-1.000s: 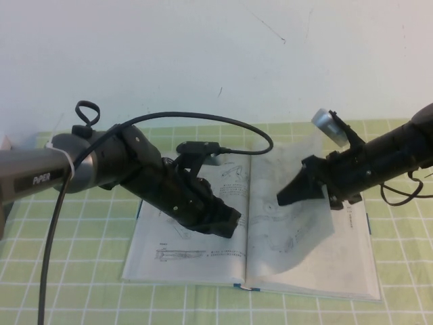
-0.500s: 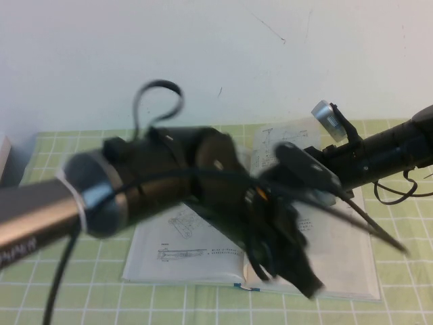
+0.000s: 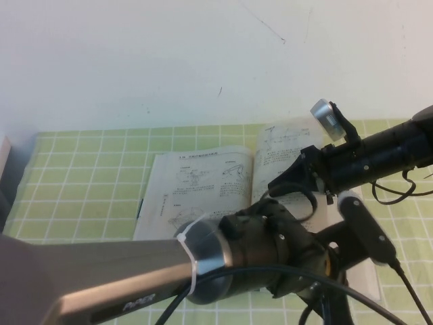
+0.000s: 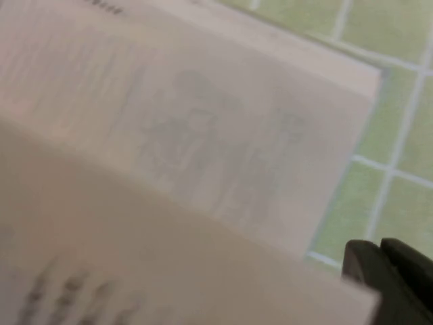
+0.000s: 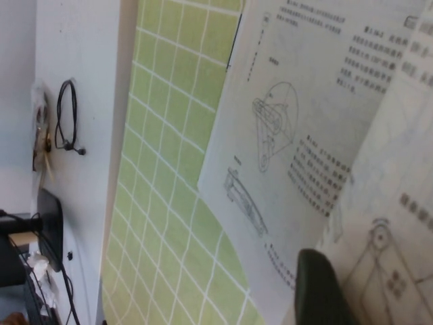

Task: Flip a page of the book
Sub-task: Open the closed book

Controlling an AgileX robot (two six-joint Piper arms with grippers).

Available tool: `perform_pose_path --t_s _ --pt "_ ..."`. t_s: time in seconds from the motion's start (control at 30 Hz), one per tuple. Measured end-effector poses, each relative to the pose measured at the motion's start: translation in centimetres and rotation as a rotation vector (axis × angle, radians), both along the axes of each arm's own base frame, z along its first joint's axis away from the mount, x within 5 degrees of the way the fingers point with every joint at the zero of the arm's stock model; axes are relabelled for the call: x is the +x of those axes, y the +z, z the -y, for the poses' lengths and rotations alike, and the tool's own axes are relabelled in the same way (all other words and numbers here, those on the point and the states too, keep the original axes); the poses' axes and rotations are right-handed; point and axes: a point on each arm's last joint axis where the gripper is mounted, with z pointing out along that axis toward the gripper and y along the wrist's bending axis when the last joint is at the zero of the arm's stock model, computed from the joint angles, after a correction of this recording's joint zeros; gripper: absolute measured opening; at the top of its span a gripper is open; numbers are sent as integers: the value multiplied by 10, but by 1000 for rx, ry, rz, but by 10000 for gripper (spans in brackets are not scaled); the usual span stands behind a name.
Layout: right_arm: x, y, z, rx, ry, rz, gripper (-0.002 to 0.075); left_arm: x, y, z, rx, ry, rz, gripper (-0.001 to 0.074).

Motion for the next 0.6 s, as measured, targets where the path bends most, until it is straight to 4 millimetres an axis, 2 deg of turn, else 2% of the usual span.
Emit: perform_pose_path --t_s 0.1,0.33,0.43,0.6 --pt "0 0 0 5 11 9 334 9 -5 -3 18 117 45 -2" --pt "-1 2 0 9 21 24 334 30 2 -16 56 325 243 -2" --pt "-1 10 0 9 24 47 334 35 4 -22 90 387 294 -2" --pt "1 46 0 -5 57 165 334 38 5 -29 151 444 327 -2"
